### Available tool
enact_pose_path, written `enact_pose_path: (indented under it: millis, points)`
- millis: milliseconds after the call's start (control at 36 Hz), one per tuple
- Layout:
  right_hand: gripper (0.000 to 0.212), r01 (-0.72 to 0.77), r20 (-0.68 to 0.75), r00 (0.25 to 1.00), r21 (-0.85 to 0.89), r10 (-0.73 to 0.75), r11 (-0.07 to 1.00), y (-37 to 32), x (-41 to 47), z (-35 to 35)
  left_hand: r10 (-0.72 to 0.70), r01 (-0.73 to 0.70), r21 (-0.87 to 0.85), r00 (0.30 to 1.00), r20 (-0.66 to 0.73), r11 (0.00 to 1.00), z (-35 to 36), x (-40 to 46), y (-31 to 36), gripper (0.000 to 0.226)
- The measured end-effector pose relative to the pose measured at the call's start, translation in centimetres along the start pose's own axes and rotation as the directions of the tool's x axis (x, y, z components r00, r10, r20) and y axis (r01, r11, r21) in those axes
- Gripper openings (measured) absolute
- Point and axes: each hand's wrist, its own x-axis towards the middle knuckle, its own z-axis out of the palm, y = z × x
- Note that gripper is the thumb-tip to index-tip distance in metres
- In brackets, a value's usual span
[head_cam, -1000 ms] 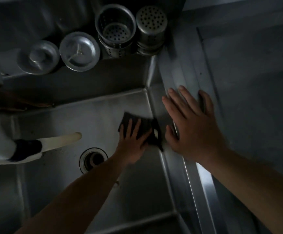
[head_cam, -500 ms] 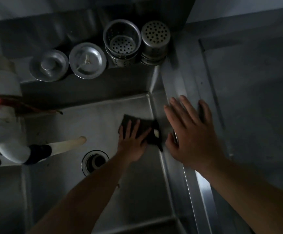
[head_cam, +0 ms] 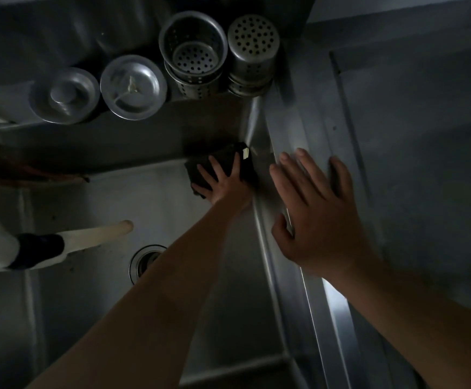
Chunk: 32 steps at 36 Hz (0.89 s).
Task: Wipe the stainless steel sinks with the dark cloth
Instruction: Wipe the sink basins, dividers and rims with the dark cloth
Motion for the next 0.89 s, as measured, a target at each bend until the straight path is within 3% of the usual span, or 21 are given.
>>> enact_pose_path:
  millis: [194, 500, 667, 889]
  points:
    - [0.069, -0.009, 0.043, 0.999, -0.042, 0.010, 0.999, -0.2, 0.0, -0.3, 0.027, -0.029, 0.055, 0.998, 0.049, 0.998, -2.4, 0.2, 0.7, 0.073]
    - [0.066, -0.008, 0.027, 1.000, -0.070, 0.010, 0.997, -0.3, 0.0, -0.2, 0.248, -0.285, 0.254, 0.954, 0.169, 0.924, -1.2, -4.3, -7.1, 0.060]
    - [0.067, 0.000, 0.015, 1.000, -0.073, 0.002, 0.997, -0.1, 0.1, -0.1, 0.190, -0.202, 0.208, 0.979, 0.075, 0.957, 0.4, -4.6, -6.1, 0.061]
    - [0.065, -0.005, -0.068, 0.998, -0.039, 0.002, 0.999, 0.0, 0.1, 0.4, -0.115, 0.114, -0.046, 0.993, -0.017, 0.992, -0.1, -0.2, 0.9, 0.060]
